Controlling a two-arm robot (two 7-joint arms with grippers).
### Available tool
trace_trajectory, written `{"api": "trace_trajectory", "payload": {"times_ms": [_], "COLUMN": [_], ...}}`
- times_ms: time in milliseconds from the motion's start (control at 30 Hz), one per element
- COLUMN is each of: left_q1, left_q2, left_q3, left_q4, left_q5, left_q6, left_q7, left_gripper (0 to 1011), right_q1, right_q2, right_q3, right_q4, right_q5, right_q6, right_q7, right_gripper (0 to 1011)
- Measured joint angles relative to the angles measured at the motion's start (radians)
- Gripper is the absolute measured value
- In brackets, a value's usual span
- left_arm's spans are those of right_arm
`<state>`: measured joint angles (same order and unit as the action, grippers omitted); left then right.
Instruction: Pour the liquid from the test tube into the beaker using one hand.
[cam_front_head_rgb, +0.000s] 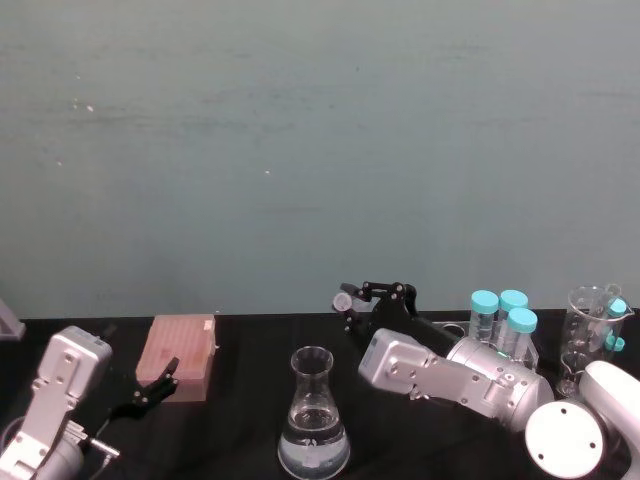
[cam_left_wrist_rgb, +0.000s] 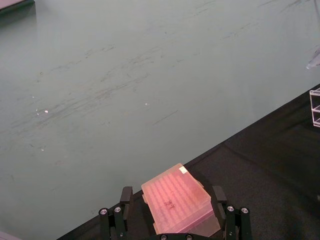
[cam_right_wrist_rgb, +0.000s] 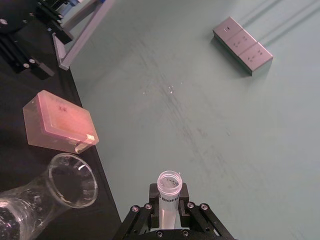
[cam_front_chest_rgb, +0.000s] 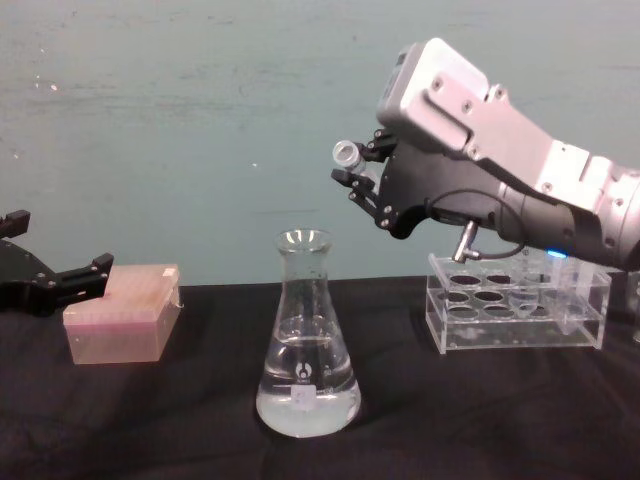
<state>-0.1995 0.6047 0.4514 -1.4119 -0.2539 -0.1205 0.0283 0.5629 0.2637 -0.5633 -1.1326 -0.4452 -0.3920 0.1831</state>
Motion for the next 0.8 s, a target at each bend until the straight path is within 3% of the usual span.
{"api": "trace_trajectory", "payload": {"times_ms": [633, 800], "left_q1": [0.0, 0.0], "left_q2": [0.0, 0.0], "left_q3": [0.0, 0.0], "left_q4": [0.0, 0.0], "left_q5": [0.0, 0.0], "left_q6": [0.0, 0.0], "left_q7": [0.0, 0.0], "left_gripper": [1000, 1000], "right_q1": [0.004, 0.006], "right_q2": [0.01, 0.011], "right_q3": [-0.057, -0.068], "right_q4": [0.022, 0.026], "right_q5": [-0.17, -0.191], "right_q6": [-0.063, -0.07], "right_q7": [-0.134, -0.148], "right_gripper": [216, 216]}}
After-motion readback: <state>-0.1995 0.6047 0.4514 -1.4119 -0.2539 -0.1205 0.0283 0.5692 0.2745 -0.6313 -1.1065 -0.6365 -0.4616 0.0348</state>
